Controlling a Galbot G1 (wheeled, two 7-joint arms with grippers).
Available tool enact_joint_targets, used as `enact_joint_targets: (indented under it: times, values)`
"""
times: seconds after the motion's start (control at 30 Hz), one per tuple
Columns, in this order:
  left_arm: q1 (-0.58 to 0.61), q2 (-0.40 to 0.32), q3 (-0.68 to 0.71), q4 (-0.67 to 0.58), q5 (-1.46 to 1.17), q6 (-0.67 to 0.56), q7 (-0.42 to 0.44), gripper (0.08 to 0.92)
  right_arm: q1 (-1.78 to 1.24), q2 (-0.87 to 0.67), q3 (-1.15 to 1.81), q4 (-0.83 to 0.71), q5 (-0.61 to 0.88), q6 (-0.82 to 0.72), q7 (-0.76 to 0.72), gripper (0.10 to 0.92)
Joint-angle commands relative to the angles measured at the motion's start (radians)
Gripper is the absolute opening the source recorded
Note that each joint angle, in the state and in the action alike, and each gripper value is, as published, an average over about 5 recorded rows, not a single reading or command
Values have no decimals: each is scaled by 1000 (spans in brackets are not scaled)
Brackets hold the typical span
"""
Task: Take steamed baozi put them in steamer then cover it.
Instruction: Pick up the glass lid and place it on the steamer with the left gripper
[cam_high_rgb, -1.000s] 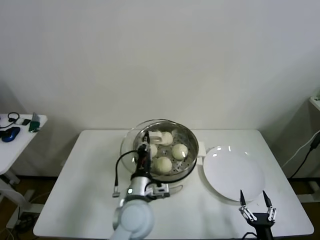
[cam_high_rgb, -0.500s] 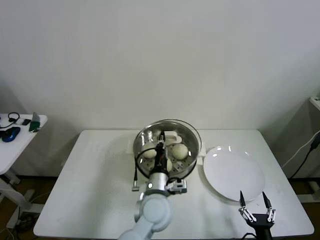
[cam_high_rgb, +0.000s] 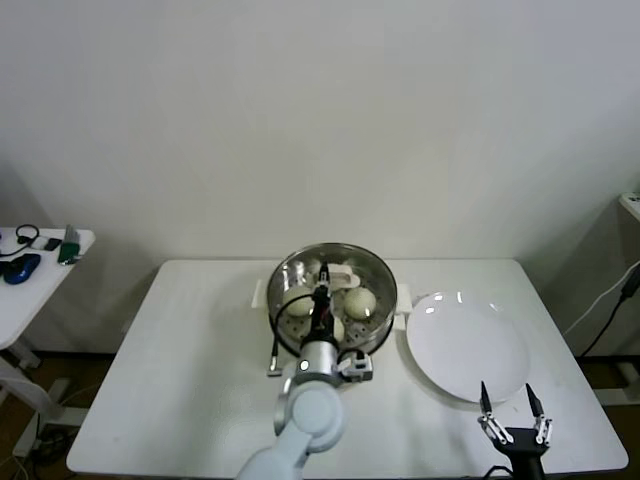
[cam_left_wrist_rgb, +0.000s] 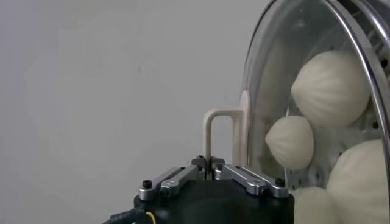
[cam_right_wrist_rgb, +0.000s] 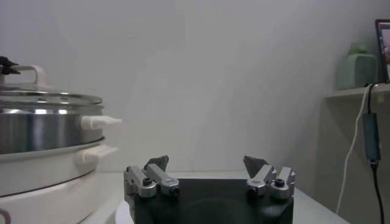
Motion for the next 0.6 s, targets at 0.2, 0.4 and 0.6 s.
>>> enact_joint_targets:
  times: [0.2,0.4,0.6]
  values:
    - [-3,0,-2,30,11,-2,3,133,-2,4,0,2,-5,7,-3,823]
    - [2,16,0,12,11,-14,9,133,-4,5,-5,4,-10,12,-6,823]
    - [11,51,23,-66,-56,-9,30,164,-5,1,-7,9,-12,-15,1,823]
